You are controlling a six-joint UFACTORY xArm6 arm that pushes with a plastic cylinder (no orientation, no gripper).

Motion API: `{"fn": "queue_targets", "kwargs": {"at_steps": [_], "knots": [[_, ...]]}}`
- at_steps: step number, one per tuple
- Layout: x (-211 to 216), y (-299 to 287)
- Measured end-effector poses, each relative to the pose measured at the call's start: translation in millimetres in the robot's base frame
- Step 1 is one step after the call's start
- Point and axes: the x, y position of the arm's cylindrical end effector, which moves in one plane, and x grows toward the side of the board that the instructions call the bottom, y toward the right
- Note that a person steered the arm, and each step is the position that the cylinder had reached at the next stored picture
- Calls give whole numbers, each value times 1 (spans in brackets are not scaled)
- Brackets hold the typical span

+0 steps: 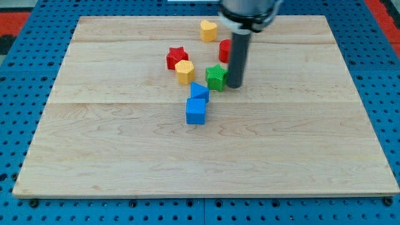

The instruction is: Slide the red circle into the red star

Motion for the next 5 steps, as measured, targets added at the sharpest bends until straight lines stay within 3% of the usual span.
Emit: {"fn": "queue_targets", "kwargs": {"at_steps": [4, 5], "knots": [[-35, -25], [-34, 56]]}}
